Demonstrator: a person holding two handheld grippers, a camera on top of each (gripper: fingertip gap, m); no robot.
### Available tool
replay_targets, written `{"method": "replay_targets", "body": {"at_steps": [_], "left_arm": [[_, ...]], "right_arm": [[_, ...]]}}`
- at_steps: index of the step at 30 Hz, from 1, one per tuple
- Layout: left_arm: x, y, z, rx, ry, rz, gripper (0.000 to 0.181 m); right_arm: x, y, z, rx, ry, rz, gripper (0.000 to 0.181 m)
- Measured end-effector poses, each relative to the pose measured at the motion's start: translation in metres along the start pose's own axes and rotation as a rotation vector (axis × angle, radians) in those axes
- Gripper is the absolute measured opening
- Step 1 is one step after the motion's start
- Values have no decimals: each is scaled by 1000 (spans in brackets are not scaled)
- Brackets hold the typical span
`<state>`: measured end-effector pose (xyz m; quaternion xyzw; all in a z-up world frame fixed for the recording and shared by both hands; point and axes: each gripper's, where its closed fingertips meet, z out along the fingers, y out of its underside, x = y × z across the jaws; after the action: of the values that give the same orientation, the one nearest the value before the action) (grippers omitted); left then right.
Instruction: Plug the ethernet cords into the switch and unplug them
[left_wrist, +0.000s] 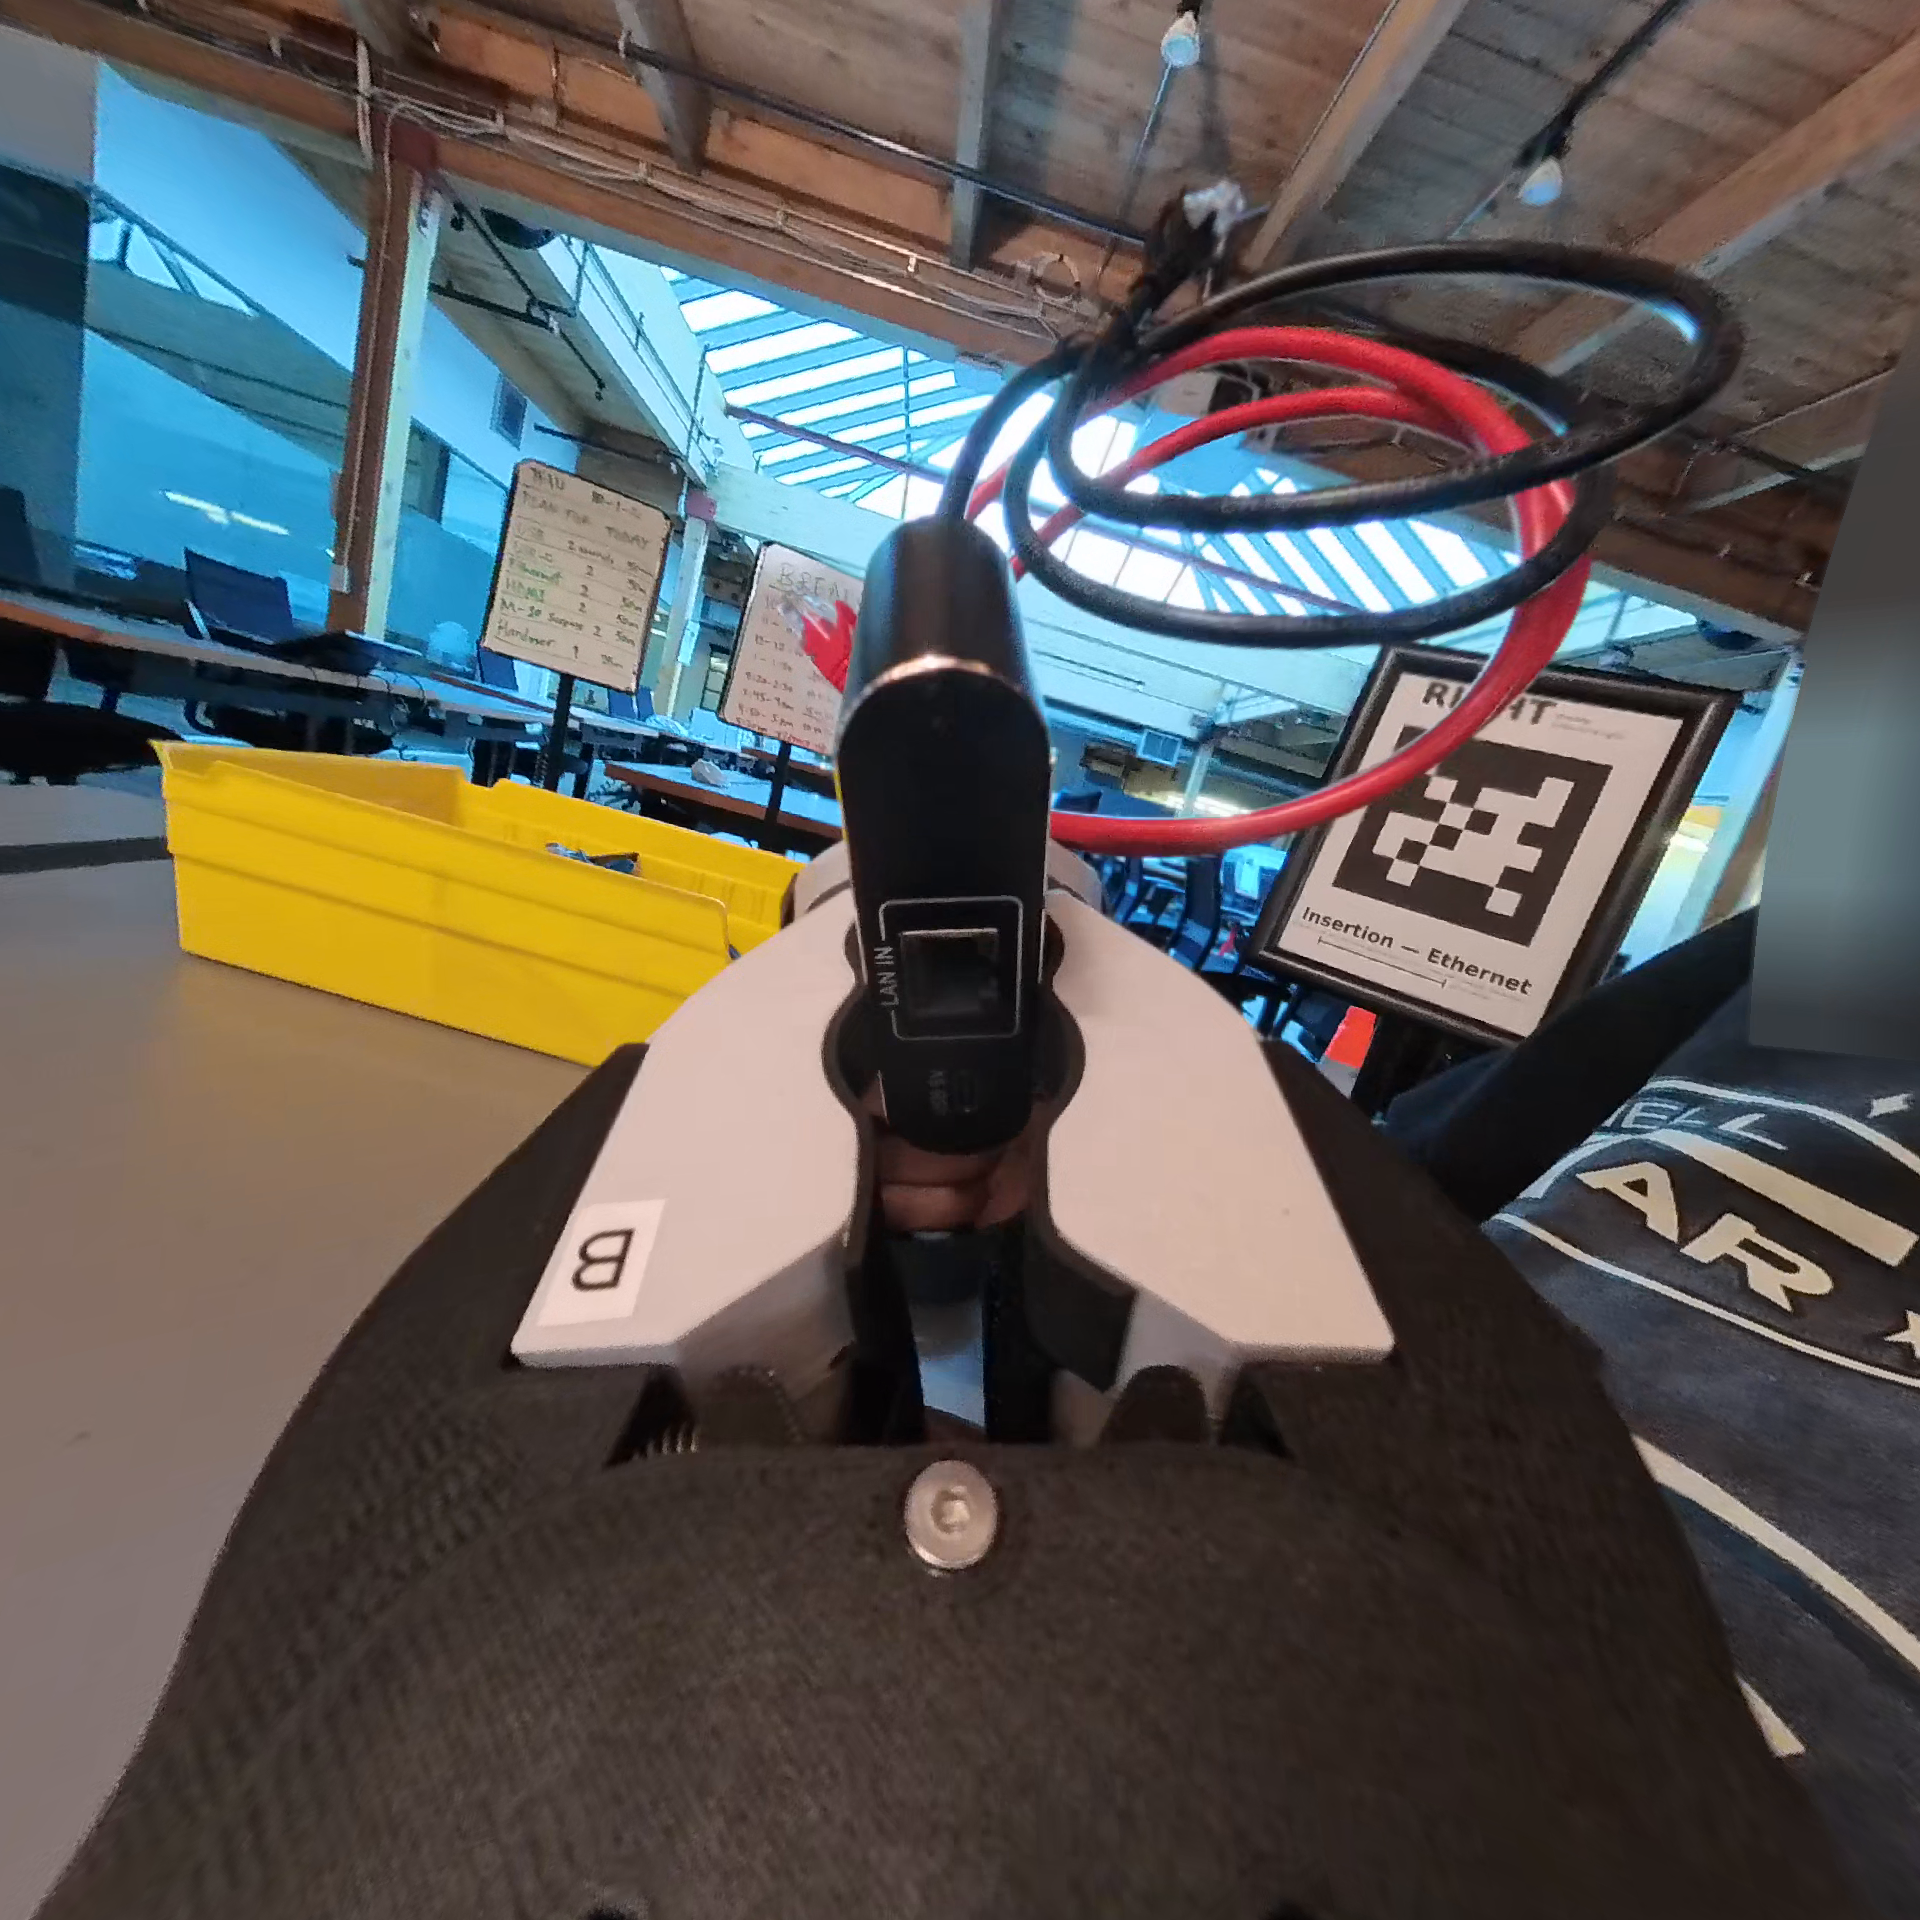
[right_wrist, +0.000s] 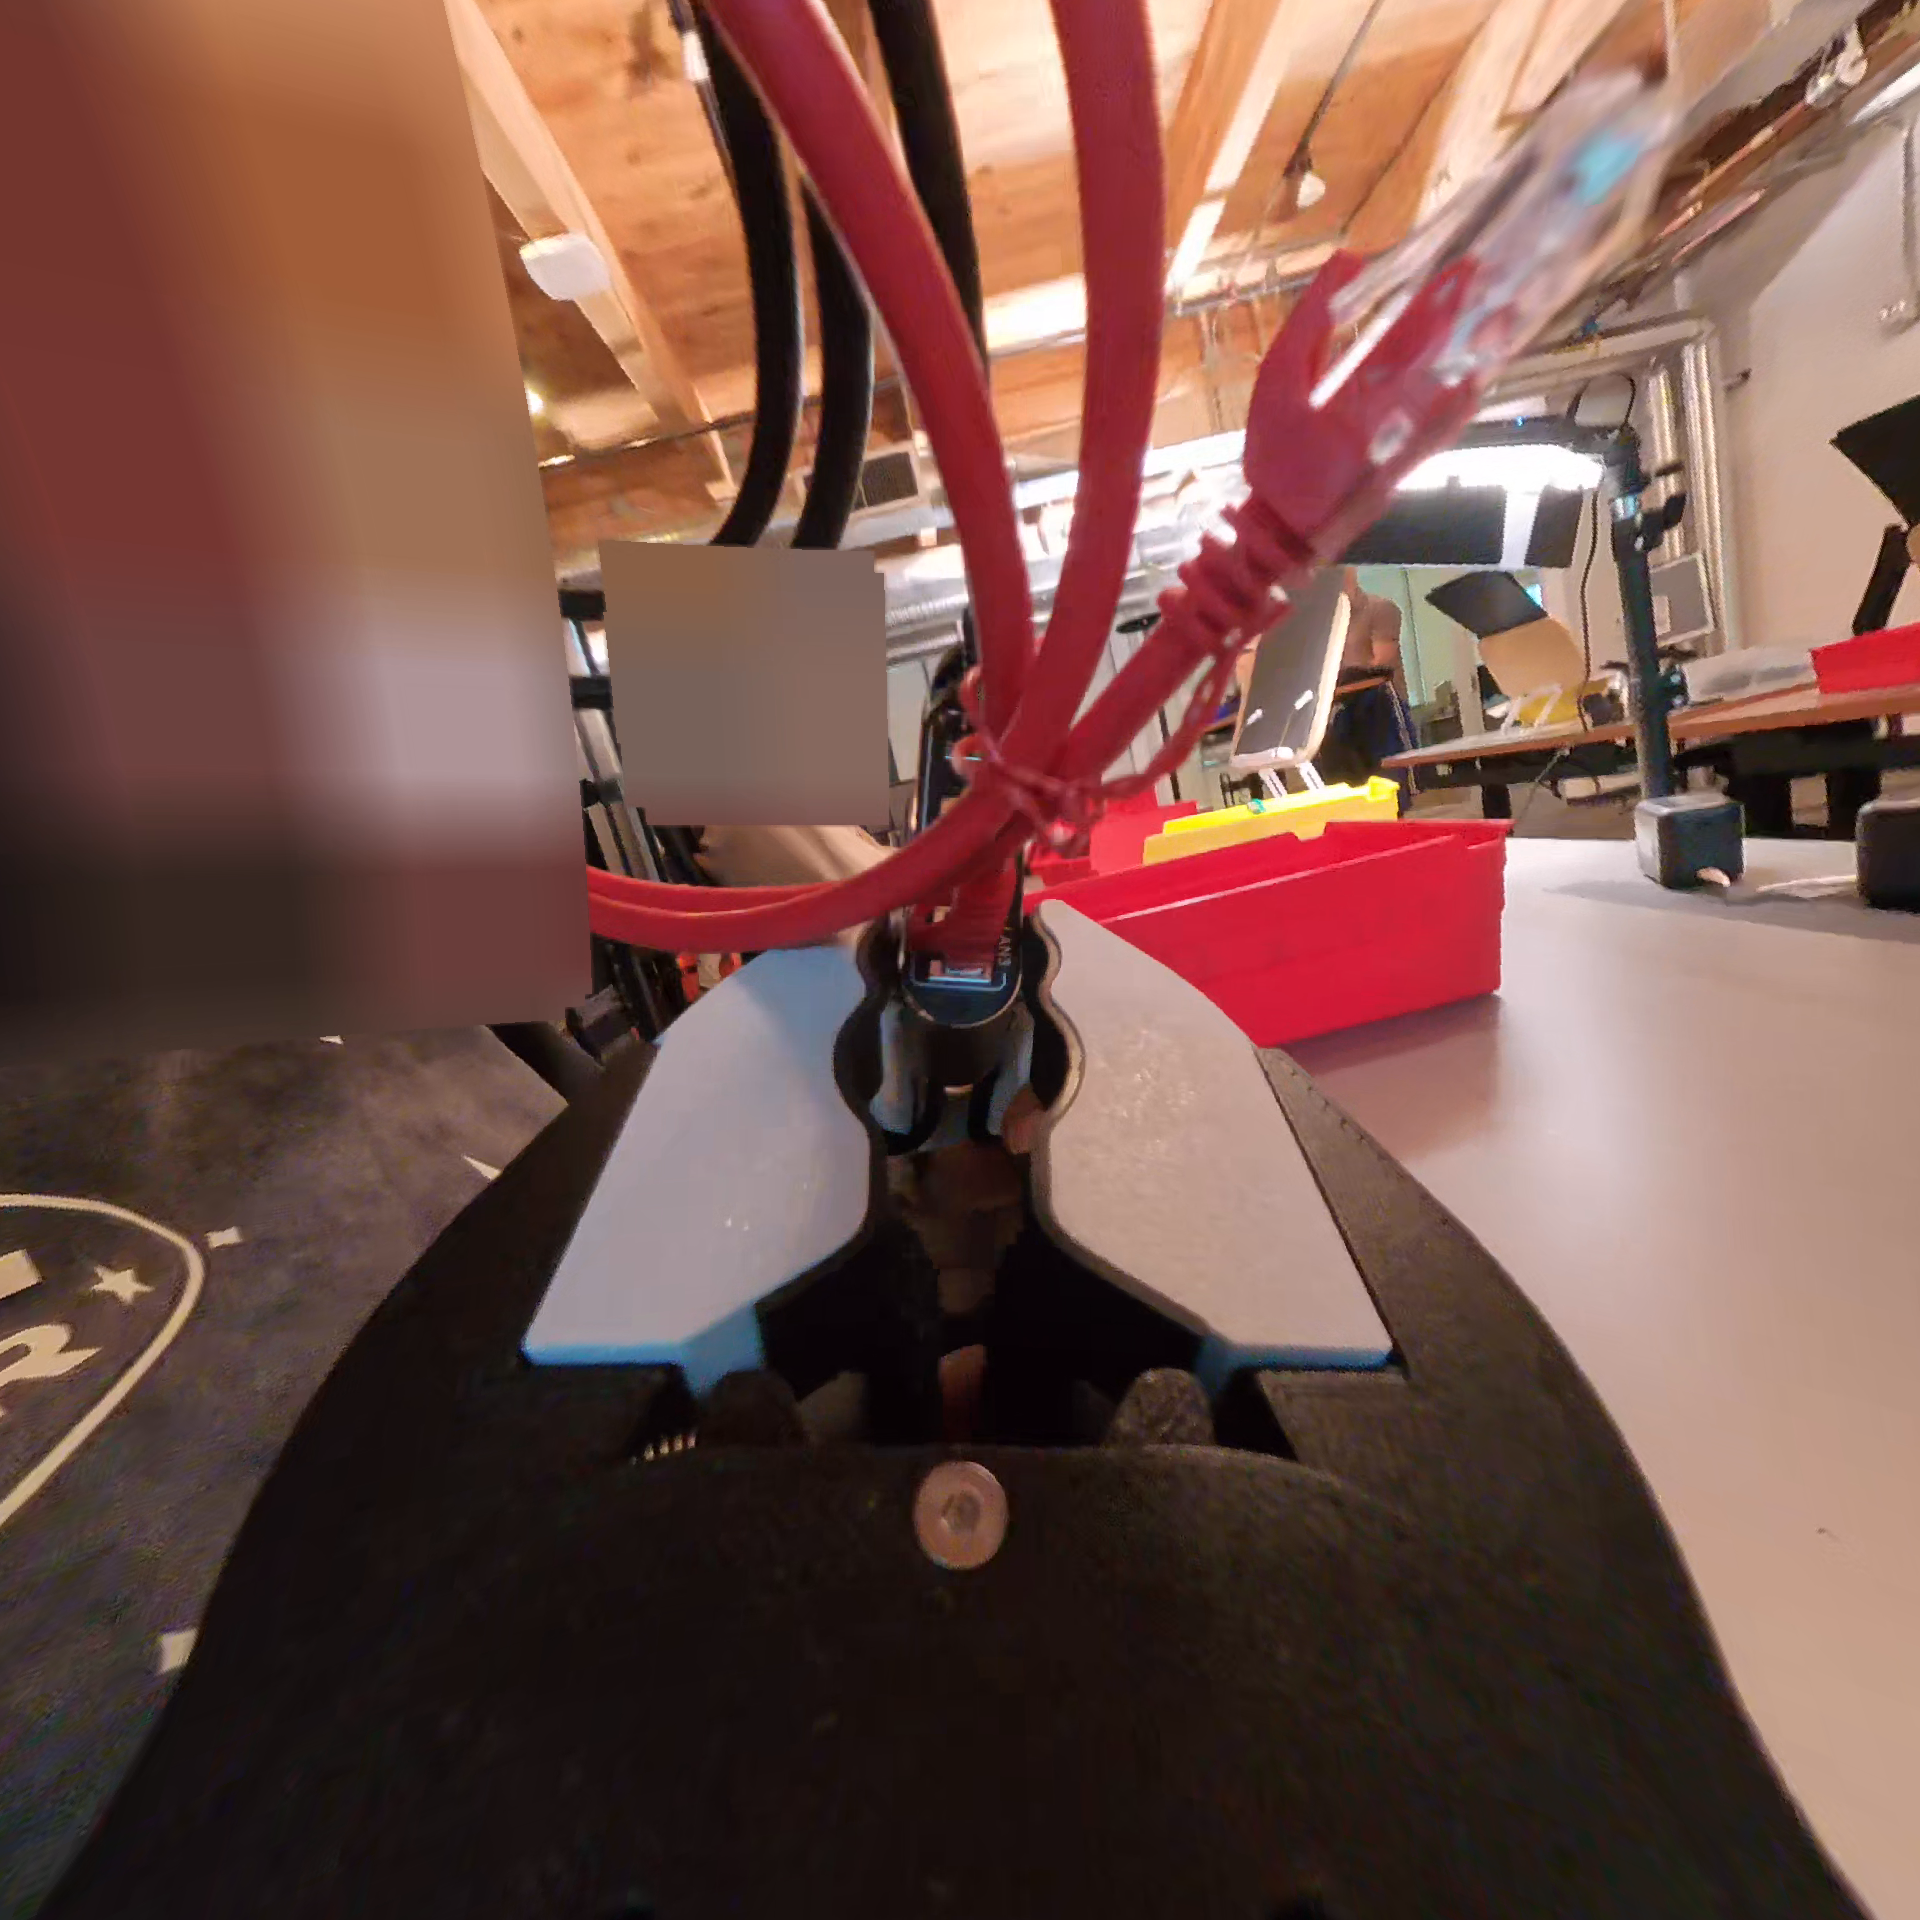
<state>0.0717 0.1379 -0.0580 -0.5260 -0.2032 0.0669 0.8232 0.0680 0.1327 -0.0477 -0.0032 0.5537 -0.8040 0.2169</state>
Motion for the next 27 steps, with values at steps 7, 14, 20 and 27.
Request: {"method": "replay_targets", "body": {"at_steps": [7,14,20,27], "left_arm": [[0,-2,-2,-3,2,24,26],[0,2,-1,-30,-32,103,26],[-1,5,0,-52,-70,193,26],[-2,11,3,-73,-103,249,26]], "right_arm": [[-1,-2,-9,-28,-8,5,22],[-1,0,-9,-28,0,-31,16],[0,1,-11,-54,40,-162,16],[0,-2,-11,-66,148,-430,16]]}}
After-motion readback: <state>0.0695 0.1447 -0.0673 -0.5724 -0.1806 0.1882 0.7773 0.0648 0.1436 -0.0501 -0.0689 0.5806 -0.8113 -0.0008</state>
